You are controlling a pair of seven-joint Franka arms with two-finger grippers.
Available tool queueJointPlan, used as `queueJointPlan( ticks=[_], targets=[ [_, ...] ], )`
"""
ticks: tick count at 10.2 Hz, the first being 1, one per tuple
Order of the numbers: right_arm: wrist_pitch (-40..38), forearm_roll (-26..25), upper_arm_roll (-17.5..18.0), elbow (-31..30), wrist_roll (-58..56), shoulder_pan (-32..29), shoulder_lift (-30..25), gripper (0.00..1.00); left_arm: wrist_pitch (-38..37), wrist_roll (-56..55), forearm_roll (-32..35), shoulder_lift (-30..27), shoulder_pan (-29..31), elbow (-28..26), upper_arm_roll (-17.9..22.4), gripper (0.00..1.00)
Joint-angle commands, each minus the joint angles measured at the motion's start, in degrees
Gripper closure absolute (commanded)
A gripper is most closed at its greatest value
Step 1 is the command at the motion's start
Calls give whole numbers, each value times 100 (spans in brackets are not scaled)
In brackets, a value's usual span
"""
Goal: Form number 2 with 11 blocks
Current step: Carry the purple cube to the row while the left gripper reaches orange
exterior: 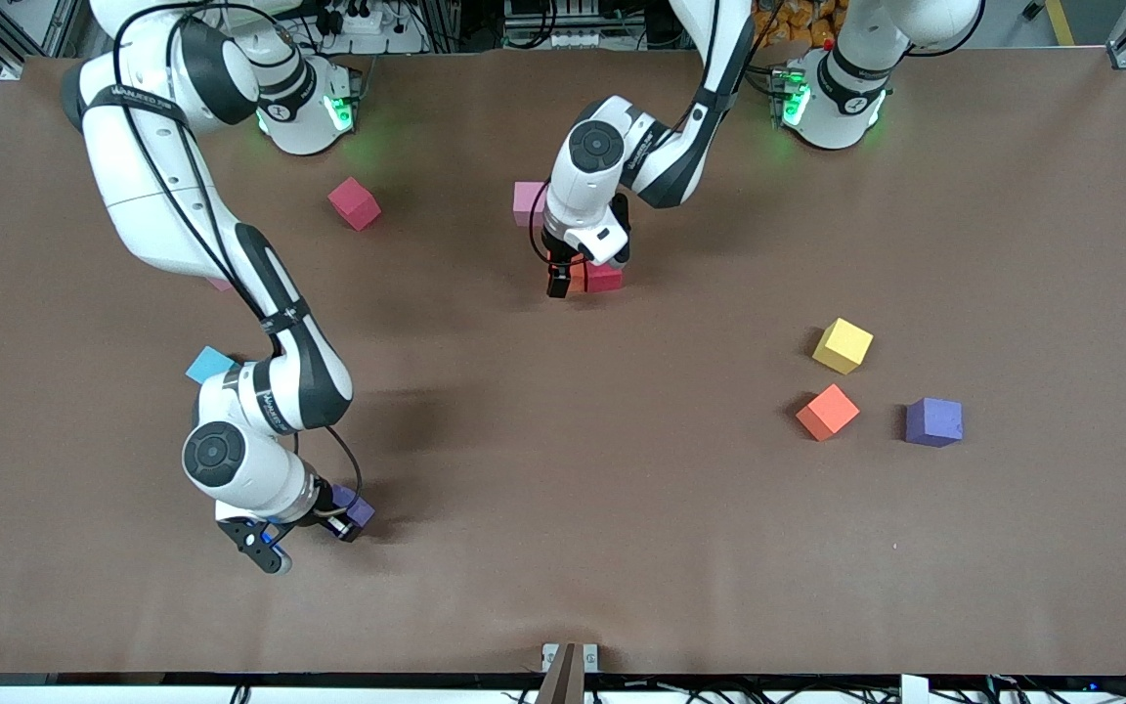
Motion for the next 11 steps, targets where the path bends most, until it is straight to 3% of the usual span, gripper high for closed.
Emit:
queueJointPlan(
  ticks=[1,5,9,11],
  targets=[
    [-189,-7,27,-1,153,48,-108,100,-398,112,-88,-263,-67,-7,363,0],
    [-849,64,106,-10,502,451,-389,100,-1357,208,-97,-378,-58,669,883,0],
    [-1596,64,176,-80,1574,1198,-617,100,-2375,1269,-97,-466,-41,1319,2058,0],
    [-1422,212,194,-840,1796,1366,-1142,100,-3121,2435,-158,-623,-41,1400,2953,0]
  ],
)
